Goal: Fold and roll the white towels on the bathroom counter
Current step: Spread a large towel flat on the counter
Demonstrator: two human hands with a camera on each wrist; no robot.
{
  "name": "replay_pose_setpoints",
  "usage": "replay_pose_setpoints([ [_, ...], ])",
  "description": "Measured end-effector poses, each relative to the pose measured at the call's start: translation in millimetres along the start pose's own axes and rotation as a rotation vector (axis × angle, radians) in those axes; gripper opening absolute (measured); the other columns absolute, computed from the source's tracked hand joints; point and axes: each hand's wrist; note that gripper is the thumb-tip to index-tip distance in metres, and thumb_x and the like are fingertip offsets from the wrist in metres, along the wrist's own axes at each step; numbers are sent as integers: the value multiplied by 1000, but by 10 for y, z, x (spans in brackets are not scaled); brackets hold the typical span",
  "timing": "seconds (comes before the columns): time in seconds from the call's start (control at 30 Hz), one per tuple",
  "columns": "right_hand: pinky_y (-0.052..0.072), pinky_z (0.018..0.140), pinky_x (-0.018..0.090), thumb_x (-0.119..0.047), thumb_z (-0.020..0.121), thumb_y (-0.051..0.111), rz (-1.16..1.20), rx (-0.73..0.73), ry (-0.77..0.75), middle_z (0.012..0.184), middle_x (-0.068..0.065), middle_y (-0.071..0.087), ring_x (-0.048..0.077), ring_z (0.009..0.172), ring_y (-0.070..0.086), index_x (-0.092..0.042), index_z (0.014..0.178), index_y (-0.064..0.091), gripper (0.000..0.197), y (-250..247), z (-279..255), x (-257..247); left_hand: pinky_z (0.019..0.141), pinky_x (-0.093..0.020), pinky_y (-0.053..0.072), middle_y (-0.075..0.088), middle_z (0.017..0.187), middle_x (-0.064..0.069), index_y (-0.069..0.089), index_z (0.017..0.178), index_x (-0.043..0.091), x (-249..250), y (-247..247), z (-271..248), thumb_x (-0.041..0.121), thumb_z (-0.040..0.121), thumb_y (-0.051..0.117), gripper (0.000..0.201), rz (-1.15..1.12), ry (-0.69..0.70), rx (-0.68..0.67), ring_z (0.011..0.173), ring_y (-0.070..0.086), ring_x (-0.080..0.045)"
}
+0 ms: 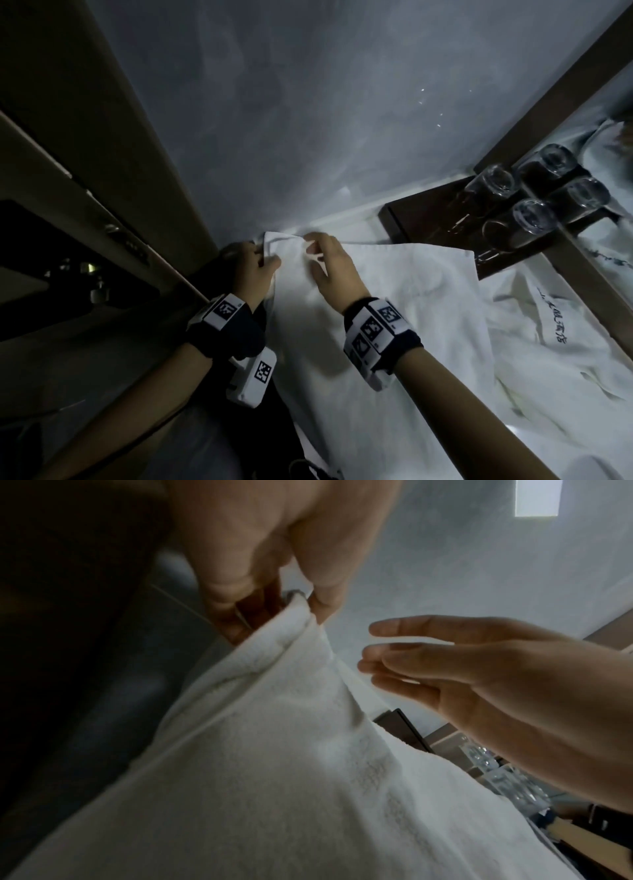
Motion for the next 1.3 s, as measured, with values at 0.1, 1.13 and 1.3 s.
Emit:
replay_pose_setpoints([
  [0.1, 42, 91, 25, -5, 91, 52, 29, 77, -54, 116, 14, 53, 22, 108, 52, -4, 121, 50, 30, 1, 127, -68, 84, -30, 46, 63, 107, -16, 56, 113, 0, 41, -89, -158, -1, 89, 50, 25, -197, 92, -148, 95, 57, -18],
  [1.13, 32, 73, 17, -9, 91, 52, 109, 39, -163, 87, -4, 50, 15, 87, 45, -4, 103, 53, 13, -432, -482, -419, 92, -51, 46, 63, 101, -11, 53, 106, 13, 359, -204, -1076, 24, 93, 50, 17, -217, 303, -298, 99, 59, -29],
  [1.3, 22, 83, 5, -21, 90, 55, 109, 200, -93, 92, -2, 51, 18, 99, 35, -25, 89, 57, 5, -544, -464, -378, 94, -27, 38, 48, 125, -3, 44, 125, 13, 181, -131, -1106, 23, 79, 70, 54, 70, 162, -350, 110, 47, -14],
])
Point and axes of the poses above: each hand's wrist, its own z-axis towards the middle knuckle, its own y-axis out of the palm, x = y × z
